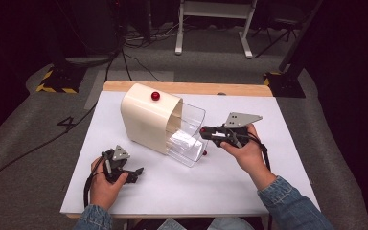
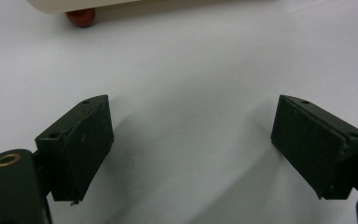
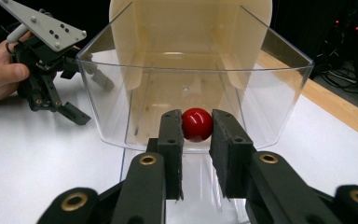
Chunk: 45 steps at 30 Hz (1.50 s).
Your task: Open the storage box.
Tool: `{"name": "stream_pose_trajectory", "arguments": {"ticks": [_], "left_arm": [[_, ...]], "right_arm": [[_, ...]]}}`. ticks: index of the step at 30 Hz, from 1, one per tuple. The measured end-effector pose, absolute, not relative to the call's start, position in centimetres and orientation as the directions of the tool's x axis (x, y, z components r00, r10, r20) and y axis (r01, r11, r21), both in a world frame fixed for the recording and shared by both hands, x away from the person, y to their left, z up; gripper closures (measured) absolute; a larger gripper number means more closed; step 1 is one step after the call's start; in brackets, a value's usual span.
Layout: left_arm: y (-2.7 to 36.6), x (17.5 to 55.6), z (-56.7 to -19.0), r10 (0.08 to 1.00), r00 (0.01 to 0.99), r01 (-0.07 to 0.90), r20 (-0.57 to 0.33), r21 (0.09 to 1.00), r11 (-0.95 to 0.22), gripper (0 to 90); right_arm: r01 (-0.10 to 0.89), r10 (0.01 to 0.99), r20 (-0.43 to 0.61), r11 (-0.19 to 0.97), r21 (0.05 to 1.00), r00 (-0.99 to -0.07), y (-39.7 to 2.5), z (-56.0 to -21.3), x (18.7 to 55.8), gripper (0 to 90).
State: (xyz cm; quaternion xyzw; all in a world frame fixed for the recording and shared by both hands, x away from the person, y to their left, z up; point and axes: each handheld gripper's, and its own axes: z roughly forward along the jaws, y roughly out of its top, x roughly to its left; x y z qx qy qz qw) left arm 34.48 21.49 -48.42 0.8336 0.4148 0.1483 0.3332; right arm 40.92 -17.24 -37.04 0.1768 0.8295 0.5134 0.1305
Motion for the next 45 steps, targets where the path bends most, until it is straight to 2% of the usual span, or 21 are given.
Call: {"name": "stream_pose_trajectory", "arguments": {"ticks": [13,16,18,26,40,45], "left_arm": [[21.5,34.5,-48.4,0.79,0.612,0.593,-0.029,0.679,-0.434,12.9],[21.5,34.5,-48.4,0.79,0.612,0.593,-0.03,0.679,-0.434,12.9],[21.5,34.5,-48.4,0.79,0.612,0.593,-0.03,0.678,-0.434,12.9],[21.5,34.5,-48.4,0.79,0.612,0.593,-0.03,0.678,-0.434,12.9],[21.5,34.5,-48.4,0.791,0.612,0.589,-0.024,0.681,-0.435,13.0],[21.5,34.4,-48.4,0.791,0.612,0.589,-0.024,0.681,-0.435,13.0]], "right_arm": [[0.209,0.436,0.004,0.423,0.882,-0.9,-18.5,-38.8,40.6,74.5],[0.216,0.435,0.01,0.426,0.879,-0.9,-18.5,-38.9,40.7,72.2],[0.227,0.438,0.026,0.412,0.882,-0.899,-18.5,-39.1,40.6,65.2],[0.221,0.469,0.02,0.378,0.899,-0.883,-19.5,-38.8,40.3,54.7],[0.217,0.533,0.004,0.338,0.916,-0.846,-23.0,-37.6,39.6,47.2],[0.244,0.593,-0.001,0.332,0.911,-0.805,-25.8,-37.5,39.3,45.2]]}}
